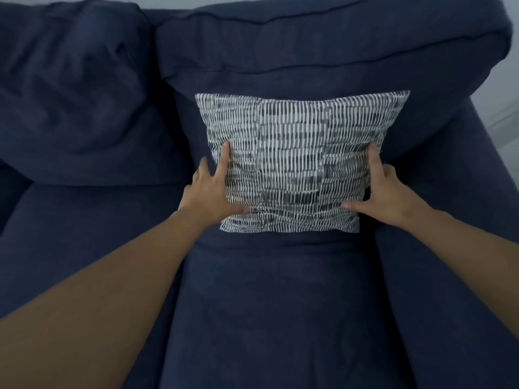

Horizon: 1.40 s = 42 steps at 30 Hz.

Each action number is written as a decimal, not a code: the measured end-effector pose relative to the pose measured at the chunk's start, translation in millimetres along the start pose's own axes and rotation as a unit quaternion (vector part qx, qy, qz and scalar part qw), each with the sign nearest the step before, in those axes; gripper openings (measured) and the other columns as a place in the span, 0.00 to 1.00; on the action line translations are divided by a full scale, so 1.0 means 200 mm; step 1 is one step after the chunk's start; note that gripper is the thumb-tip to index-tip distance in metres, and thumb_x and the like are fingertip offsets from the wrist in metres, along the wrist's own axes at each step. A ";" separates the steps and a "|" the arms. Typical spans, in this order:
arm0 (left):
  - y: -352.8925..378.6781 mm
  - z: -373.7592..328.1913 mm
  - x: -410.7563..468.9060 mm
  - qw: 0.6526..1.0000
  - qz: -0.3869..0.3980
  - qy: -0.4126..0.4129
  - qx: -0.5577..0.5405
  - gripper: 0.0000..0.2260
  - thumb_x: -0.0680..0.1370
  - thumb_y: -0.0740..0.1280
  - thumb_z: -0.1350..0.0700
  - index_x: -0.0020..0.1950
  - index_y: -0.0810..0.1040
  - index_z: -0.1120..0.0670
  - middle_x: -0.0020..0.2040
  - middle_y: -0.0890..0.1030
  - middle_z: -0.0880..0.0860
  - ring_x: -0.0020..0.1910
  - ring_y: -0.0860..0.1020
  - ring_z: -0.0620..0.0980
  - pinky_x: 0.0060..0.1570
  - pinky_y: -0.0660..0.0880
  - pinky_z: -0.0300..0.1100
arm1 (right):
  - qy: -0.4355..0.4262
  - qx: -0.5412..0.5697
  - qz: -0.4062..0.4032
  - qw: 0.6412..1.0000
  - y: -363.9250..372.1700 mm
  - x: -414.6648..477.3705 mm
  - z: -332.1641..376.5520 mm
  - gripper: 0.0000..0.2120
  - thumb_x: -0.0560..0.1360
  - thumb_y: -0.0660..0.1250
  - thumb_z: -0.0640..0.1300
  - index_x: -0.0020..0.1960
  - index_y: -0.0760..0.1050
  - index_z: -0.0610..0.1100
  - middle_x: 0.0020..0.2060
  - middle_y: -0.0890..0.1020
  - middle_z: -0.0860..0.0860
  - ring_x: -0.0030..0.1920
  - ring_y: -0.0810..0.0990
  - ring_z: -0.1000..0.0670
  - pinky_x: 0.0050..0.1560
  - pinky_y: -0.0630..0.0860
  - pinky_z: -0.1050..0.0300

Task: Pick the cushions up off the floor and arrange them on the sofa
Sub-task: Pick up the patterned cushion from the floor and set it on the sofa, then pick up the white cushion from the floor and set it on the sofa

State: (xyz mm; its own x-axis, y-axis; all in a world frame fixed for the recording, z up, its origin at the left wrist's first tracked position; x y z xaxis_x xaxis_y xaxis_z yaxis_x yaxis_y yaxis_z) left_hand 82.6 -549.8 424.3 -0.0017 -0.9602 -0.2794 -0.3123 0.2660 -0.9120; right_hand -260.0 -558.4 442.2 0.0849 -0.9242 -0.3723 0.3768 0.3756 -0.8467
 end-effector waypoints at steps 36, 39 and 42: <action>0.21 1.41 -2.20 0.988 0.137 -0.030 0.062 0.58 0.64 0.60 0.19 0.81 0.31 0.42 0.84 0.42 0.55 0.82 0.44 0.57 0.77 0.51 0.63 | 0.112 -0.040 0.083 0.989 1.30 -2.05 0.88 0.64 0.58 0.60 0.82 0.78 0.28 0.58 0.82 0.39 0.45 0.81 0.42 0.40 0.76 0.53 0.34; 0.28 1.59 -2.22 0.986 0.162 -0.025 0.033 0.58 0.65 0.63 0.20 0.81 0.33 0.41 0.84 0.43 0.53 0.82 0.45 0.56 0.77 0.52 0.61 | 0.139 -0.017 0.078 0.987 1.49 -2.08 0.99 0.63 0.61 0.64 0.79 0.79 0.29 0.57 0.82 0.41 0.45 0.81 0.43 0.41 0.76 0.53 0.35; 0.36 1.76 -2.29 0.982 0.185 -0.013 -0.025 0.56 0.67 0.67 0.24 0.82 0.37 0.41 0.84 0.48 0.48 0.82 0.52 0.53 0.76 0.60 0.57 | 0.155 0.008 0.101 0.983 1.74 -2.15 1.11 0.65 0.58 0.62 0.81 0.80 0.30 0.56 0.79 0.51 0.43 0.78 0.56 0.40 0.74 0.61 0.39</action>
State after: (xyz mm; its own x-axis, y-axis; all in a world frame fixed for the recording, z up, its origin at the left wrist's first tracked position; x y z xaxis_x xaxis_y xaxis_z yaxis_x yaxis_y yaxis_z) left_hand 396.2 -60.5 381.7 -0.1001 -0.7956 -0.5974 -0.3419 0.5914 -0.7303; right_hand 38.6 -46.3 392.0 -0.1249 -0.7652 -0.6315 0.3958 0.5452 -0.7389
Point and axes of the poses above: each hand's wrist, its own x-axis towards the middle knuckle, its own y-axis out of the palm, z = x × y, the point moved 7 cm from there along x, towards the middle knuckle
